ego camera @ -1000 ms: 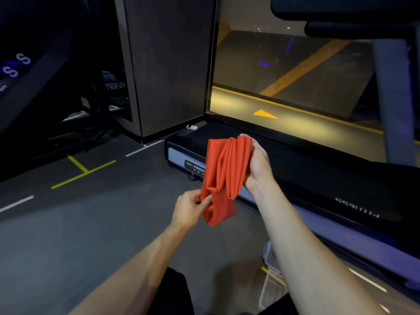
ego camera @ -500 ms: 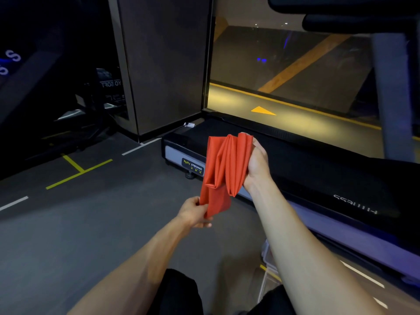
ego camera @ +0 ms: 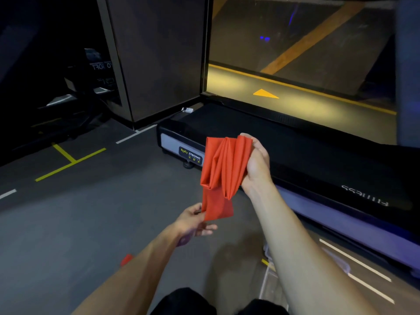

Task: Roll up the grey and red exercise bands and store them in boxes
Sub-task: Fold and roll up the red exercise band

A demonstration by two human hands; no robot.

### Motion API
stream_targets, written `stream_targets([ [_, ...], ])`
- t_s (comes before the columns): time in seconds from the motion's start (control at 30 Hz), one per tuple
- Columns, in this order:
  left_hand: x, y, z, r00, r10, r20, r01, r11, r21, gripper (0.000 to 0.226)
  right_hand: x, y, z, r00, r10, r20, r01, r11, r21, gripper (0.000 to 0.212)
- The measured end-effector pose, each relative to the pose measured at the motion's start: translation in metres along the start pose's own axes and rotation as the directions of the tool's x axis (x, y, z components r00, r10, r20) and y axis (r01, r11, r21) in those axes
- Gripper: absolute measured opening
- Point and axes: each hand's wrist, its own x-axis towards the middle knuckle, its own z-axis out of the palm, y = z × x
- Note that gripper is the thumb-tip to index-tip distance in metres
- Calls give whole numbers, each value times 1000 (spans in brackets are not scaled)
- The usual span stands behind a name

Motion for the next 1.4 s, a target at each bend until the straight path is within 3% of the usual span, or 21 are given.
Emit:
stream_targets([
  [0.07,7,-6,-6,997,-55,56,63,988,-138,18,11,9,-4,1000,11,1,-11,1000,4,22],
  [0.27,38,-28,-21,961,-248,124,271,934,-232,13,39,35,-17,999,45,-15,-45,999,13,23],
  [0.5,81,-54,-37,964,-215,159,267,804,-531,13,70,58,-33,997,74,0,-74,997,22,21],
  [0.67,121,-64,-51,935,-279,219,355,742,-569,38,96,82,-43,994,105,43,-107,993,44,18],
  [0.77,150,-70,-56,923,-347,166,382,772,-508,58,111,99,-50,986,127,105,-134,989,60,19],
  [0.87,186,-82,-66,904,-417,98,421,820,-387,47,125,120,-66,967,156,201,-165,986,26,17],
  [1.03,246,-106,-100,911,-409,56,409,874,-264,25,148,170,-108,917,203,344,-189,979,-72,6],
  [1.17,300,-123,-127,939,-341,37,340,940,37,23,154,227,-151,879,287,381,-257,958,-128,7],
  [1.3,343,-128,-138,954,-251,-167,299,859,416,32,160,288,-192,854,380,356,-333,924,-188,7],
  [1.4,374,-128,-142,971,-168,-171,236,785,573,35,171,327,-213,849,399,348,-324,911,-254,5],
])
